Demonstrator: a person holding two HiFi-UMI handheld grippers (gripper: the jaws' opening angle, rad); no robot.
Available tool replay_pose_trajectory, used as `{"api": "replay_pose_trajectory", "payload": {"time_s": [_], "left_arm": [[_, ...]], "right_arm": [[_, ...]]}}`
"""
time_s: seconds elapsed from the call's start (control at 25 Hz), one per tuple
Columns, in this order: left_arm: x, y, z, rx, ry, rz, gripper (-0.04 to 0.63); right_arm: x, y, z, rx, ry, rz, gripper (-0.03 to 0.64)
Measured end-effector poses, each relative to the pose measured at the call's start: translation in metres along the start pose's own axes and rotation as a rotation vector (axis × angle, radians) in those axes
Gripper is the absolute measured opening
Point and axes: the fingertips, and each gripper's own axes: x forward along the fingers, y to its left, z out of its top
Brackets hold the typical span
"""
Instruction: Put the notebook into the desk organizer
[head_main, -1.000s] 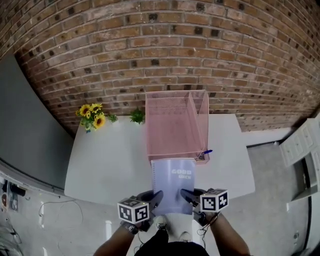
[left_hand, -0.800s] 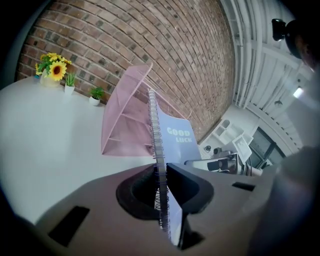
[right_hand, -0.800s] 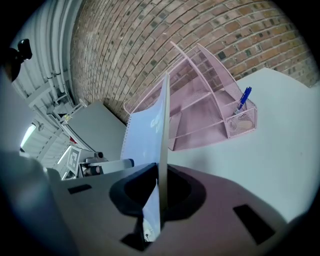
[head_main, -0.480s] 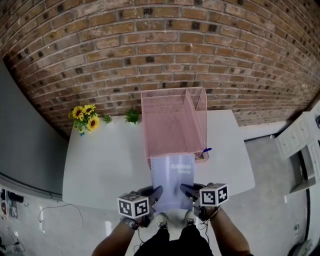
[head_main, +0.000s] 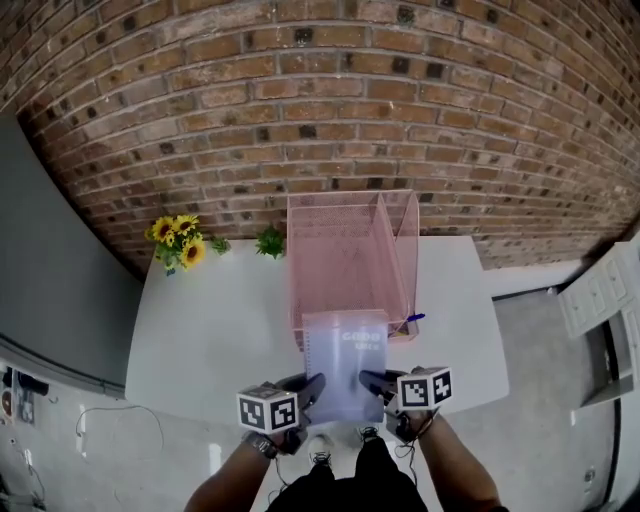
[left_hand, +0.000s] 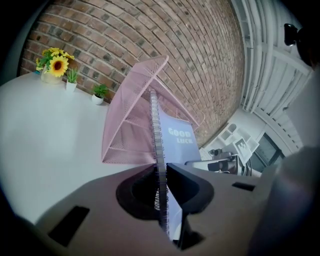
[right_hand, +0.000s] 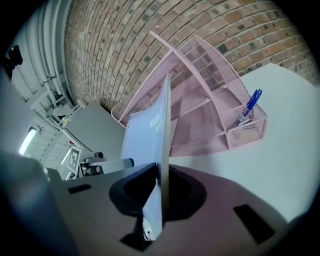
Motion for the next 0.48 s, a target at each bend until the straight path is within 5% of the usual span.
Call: {"api": "replay_pose_trajectory", "payload": {"time_s": [0.48], "left_arm": [[0.018,0.000,0.028,-0.033,-0.083,0.063,0.044]], "right_arm": [[0.006,-0.019,0.031,-0.081,0.025,0.045,0.088]]}}
